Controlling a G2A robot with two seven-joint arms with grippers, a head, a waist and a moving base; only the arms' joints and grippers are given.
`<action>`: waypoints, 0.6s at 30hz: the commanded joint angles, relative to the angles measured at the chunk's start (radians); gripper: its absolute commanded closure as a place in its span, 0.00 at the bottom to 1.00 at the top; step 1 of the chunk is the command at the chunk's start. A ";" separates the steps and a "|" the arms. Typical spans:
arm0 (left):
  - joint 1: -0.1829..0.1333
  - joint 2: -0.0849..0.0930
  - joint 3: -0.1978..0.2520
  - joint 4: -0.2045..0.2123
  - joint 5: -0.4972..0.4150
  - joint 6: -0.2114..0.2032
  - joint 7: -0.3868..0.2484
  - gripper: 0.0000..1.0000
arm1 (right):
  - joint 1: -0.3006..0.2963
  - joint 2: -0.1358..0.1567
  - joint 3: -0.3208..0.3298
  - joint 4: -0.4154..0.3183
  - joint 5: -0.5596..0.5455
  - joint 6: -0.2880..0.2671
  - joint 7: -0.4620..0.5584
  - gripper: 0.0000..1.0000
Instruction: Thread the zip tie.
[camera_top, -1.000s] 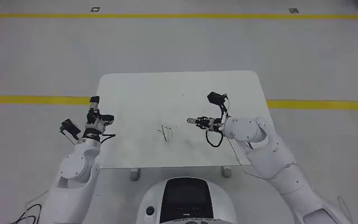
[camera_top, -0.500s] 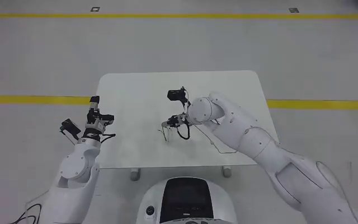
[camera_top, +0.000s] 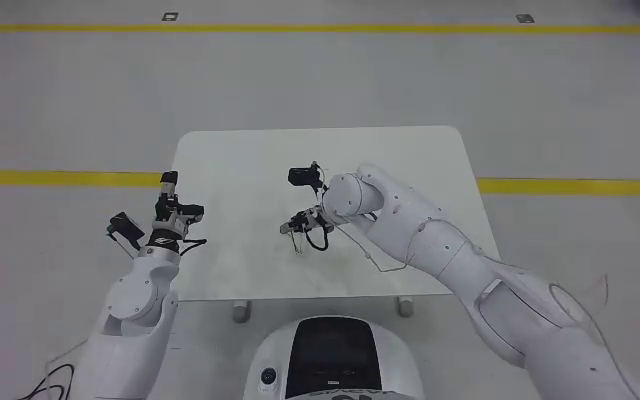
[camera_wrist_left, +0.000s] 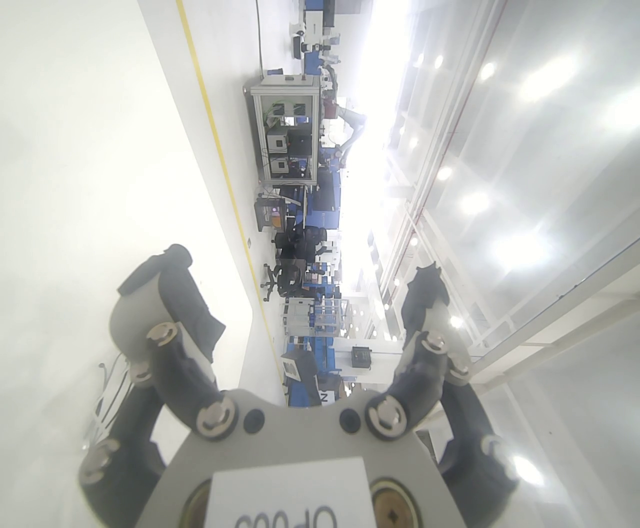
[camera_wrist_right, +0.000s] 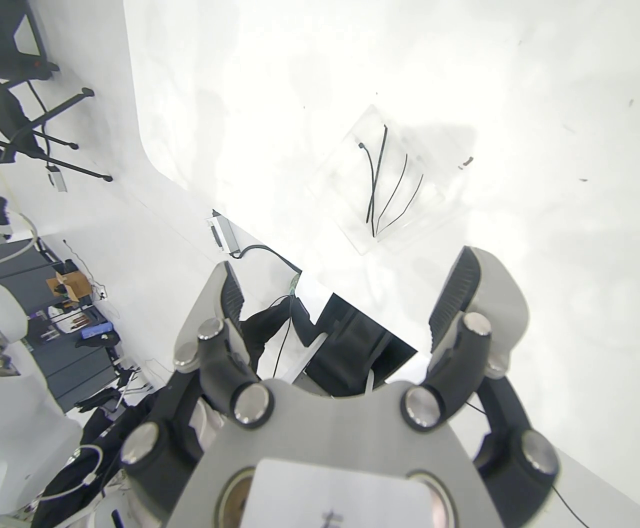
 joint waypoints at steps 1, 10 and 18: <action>0.000 0.000 0.000 0.000 0.000 0.000 0.000 0.00 | 0.000 0.000 0.000 0.000 0.000 0.000 0.000 0.00; 0.000 0.000 0.000 0.000 0.000 0.000 0.000 0.00 | 0.038 -0.033 -0.050 -0.003 -0.116 0.009 -0.012 0.00; 0.000 0.000 0.000 0.000 0.000 0.000 0.000 0.00 | 0.128 -0.185 -0.142 0.212 -0.208 0.009 0.012 0.00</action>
